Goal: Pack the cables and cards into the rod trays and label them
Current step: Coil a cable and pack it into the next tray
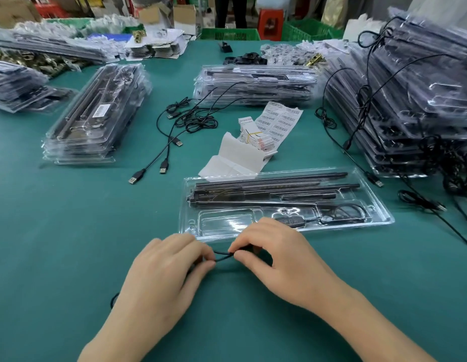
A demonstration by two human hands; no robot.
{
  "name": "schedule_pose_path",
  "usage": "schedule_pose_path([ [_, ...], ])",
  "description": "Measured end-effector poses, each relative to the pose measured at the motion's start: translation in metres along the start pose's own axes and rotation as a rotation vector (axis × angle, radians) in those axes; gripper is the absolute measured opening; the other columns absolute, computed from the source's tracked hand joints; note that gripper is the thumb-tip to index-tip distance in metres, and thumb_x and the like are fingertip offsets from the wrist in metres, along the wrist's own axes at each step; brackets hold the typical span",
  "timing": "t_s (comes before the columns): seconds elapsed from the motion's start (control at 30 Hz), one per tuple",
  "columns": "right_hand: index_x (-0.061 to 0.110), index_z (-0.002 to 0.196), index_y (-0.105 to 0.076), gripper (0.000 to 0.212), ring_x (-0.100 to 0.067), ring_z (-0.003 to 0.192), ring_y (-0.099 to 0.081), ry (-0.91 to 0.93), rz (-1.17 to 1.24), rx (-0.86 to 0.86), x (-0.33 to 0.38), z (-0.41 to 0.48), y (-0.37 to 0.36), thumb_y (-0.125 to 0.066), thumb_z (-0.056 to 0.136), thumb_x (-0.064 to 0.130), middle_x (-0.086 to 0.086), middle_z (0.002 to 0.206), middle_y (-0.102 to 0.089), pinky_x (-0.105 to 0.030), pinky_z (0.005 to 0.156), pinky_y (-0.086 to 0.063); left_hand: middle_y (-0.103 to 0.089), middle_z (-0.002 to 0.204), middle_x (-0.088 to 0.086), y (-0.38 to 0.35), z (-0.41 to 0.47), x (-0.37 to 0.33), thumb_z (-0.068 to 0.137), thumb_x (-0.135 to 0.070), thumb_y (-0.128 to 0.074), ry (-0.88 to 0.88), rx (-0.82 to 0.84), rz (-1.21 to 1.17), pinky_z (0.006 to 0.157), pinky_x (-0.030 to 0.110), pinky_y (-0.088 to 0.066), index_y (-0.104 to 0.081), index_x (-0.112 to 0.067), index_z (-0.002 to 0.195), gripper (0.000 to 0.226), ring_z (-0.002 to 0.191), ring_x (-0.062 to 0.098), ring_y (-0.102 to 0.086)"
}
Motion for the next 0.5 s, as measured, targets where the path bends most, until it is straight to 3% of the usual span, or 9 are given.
schedule_pose_path([
  [0.13,0.033,0.105,-0.071,0.011,0.001,0.093,-0.051,-0.004,-0.002,0.024,-0.0045,-0.0011,0.0000,-0.069,0.095,0.038,0.024,0.096,-0.061,-0.021,0.085,-0.045,-0.057,0.086,-0.019,-0.0020,0.0060,0.0014,0.097,-0.036,-0.053,-0.039,-0.068,-0.048,0.071,0.032,-0.041,-0.066,-0.026,0.088,0.019,0.079,0.009,-0.050],
  [0.27,0.028,0.097,-0.072,0.006,-0.002,0.093,-0.054,-0.006,-0.020,-0.007,-0.0044,-0.0009,-0.0030,-0.074,0.092,0.030,0.018,0.092,-0.062,-0.028,0.084,-0.047,-0.060,0.100,-0.017,-0.0041,0.0075,0.0003,0.098,-0.034,-0.054,-0.074,-0.038,-0.096,0.079,0.035,-0.047,-0.067,-0.024,0.092,0.018,0.093,0.012,-0.056],
  [0.43,0.024,0.093,-0.072,0.003,-0.003,0.091,-0.055,-0.032,0.034,-0.060,-0.0071,-0.0034,-0.0038,-0.075,0.092,0.024,0.018,0.088,-0.062,-0.019,0.082,-0.043,-0.061,0.091,-0.022,-0.0010,0.0042,0.0003,0.096,-0.040,-0.050,-0.074,0.076,-0.045,0.076,0.030,-0.044,-0.067,-0.029,0.104,0.022,0.084,0.008,-0.060],
  [0.5,0.023,0.093,-0.073,0.004,-0.003,0.089,-0.056,-0.038,0.059,-0.089,-0.0074,-0.0045,-0.0023,-0.075,0.091,0.022,0.018,0.088,-0.062,-0.015,0.080,-0.041,-0.061,0.085,-0.019,0.0013,0.0039,-0.0004,0.095,-0.042,-0.046,-0.111,0.123,0.087,0.070,0.030,-0.048,-0.071,-0.031,0.096,0.028,0.080,0.012,-0.061],
])
Point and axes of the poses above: each hand's wrist, its own z-axis towards the middle knuckle, its own y-axis out of the back of the hand, x = y × z, the point moved 7 cm from there along z, towards the middle knuckle
